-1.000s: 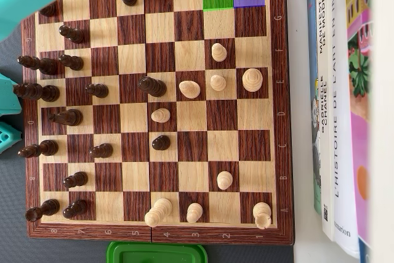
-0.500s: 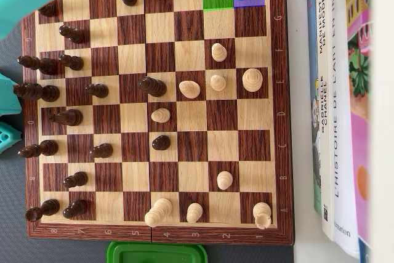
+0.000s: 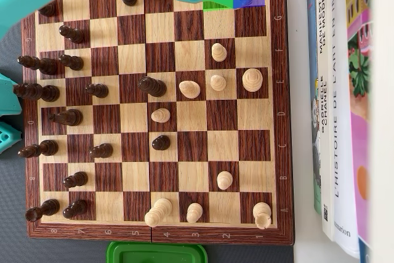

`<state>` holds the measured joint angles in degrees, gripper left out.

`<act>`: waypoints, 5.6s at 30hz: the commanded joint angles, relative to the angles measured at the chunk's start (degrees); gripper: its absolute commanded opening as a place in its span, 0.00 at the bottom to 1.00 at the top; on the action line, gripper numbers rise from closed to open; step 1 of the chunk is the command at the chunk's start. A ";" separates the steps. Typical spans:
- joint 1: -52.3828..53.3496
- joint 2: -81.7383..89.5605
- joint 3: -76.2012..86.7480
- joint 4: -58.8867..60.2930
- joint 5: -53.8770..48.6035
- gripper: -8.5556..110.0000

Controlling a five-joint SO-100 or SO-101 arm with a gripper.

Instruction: Play chess

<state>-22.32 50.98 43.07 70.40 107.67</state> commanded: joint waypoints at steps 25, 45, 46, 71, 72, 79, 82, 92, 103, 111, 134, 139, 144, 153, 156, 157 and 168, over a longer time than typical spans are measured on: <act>-1.67 3.34 -3.78 -0.35 -0.09 0.21; -0.70 0.09 -5.27 -0.35 -0.18 0.21; -0.70 0.09 -5.27 -0.35 -0.18 0.21; -0.79 -4.22 -5.45 -2.20 -0.18 0.18; -0.79 -4.22 -5.45 -2.20 -0.18 0.17; -0.79 -4.22 -5.27 -2.20 -0.18 0.16; -0.70 -4.22 -5.27 -2.20 -0.18 0.16; -0.70 -4.13 -5.27 -2.20 -0.18 0.14; -1.05 -1.85 -5.01 -1.14 -0.26 0.14; -1.23 6.94 2.72 0.09 -0.26 0.14; -3.87 14.68 18.90 -5.71 -0.26 0.14; -3.25 14.50 19.25 -6.59 -1.85 0.14; -2.64 14.41 19.34 -6.77 -2.29 0.14; -1.76 12.13 19.25 -6.77 -4.66 0.14; -1.76 11.87 19.25 -6.77 -4.66 0.14; -1.76 11.87 19.25 -6.77 -4.66 0.14; -2.02 11.69 20.57 -6.86 -4.66 0.14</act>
<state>-24.79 62.23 64.16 64.34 103.01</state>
